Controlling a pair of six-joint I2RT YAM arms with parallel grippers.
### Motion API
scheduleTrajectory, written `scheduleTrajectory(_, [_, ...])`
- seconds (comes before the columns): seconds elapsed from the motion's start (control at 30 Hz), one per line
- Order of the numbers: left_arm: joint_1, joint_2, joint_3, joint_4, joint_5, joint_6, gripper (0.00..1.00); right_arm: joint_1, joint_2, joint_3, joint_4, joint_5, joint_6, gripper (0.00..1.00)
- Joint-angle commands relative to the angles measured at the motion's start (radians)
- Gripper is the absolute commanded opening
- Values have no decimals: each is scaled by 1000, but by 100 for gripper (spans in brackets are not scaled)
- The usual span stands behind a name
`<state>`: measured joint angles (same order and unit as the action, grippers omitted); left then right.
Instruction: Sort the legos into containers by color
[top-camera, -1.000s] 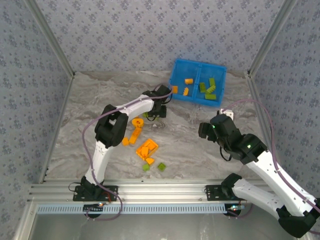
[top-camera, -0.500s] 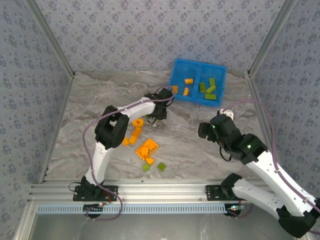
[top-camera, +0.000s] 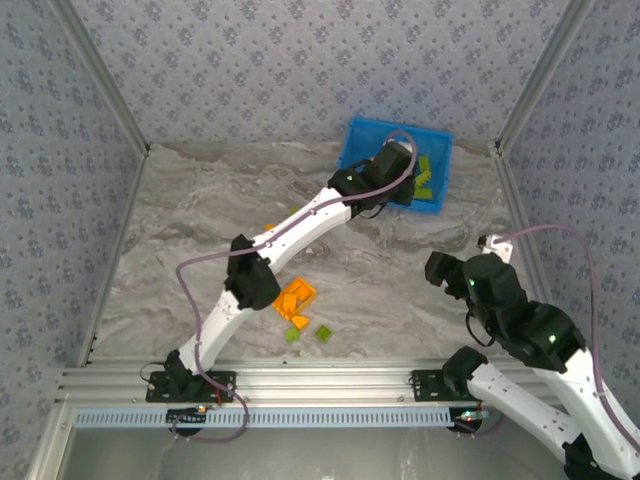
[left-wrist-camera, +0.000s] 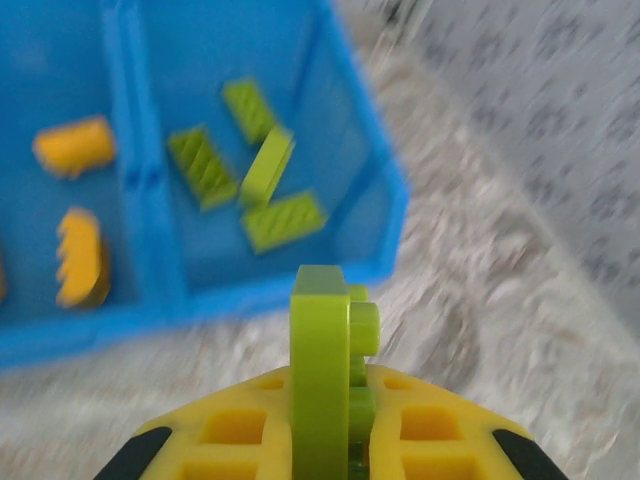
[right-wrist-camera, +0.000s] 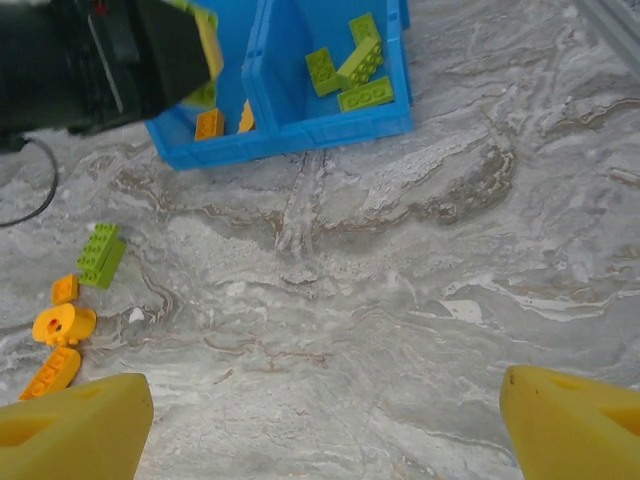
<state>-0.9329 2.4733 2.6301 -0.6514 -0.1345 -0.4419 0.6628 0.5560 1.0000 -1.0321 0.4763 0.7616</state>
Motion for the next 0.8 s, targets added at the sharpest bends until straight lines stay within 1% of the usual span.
scheduleTrajectory(0.0, [30, 157, 95, 101, -8, 108, 11, -2, -12, 29, -66, 28, 40, 92])
scheduleTrajectory(0.13, [29, 226, 87, 368, 4, 209, 14, -2, -13, 34, -92, 8, 30, 93])
scheduleTrajectory(0.17, [28, 246, 89, 426, 0, 229, 14, -1, -12, 34, -99, 3, 30, 93])
scheduleTrajectory(0.2, [30, 265, 98, 478, -9, 240, 16, -1, -13, 32, -106, -4, 30, 93])
scheduleTrajectory(0.27, [32, 297, 110, 558, -13, 259, 19, -1, -13, 27, -116, -15, 35, 93])
scheduleTrajectory(0.4, [26, 350, 123, 716, -50, 326, 19, -2, -23, 5, -125, -26, 49, 93])
scheduleTrajectory(0.47, [26, 388, 177, 743, -57, 346, 21, -2, -36, -11, -116, -25, 58, 94])
scheduleTrajectory(0.53, [32, 413, 224, 747, -56, 338, 29, 0, -48, -22, -107, -28, 65, 94])
scheduleTrajectory(0.57, [37, 414, 223, 750, -60, 324, 37, -2, -52, -28, -104, -30, 68, 94])
scheduleTrajectory(0.6, [41, 410, 223, 748, -61, 315, 51, -1, -55, -33, -99, -31, 66, 94])
scheduleTrajectory(0.63, [43, 408, 223, 747, -61, 313, 62, -2, -55, -36, -98, -32, 65, 94])
scheduleTrajectory(0.67, [42, 403, 223, 748, -57, 314, 71, -2, -54, -39, -96, -31, 63, 94])
scheduleTrajectory(0.7, [43, 396, 223, 751, -43, 317, 76, -2, -55, -41, -94, -32, 62, 94])
scheduleTrajectory(0.77, [42, 377, 223, 748, -32, 310, 79, 0, -54, -43, -97, -32, 61, 94])
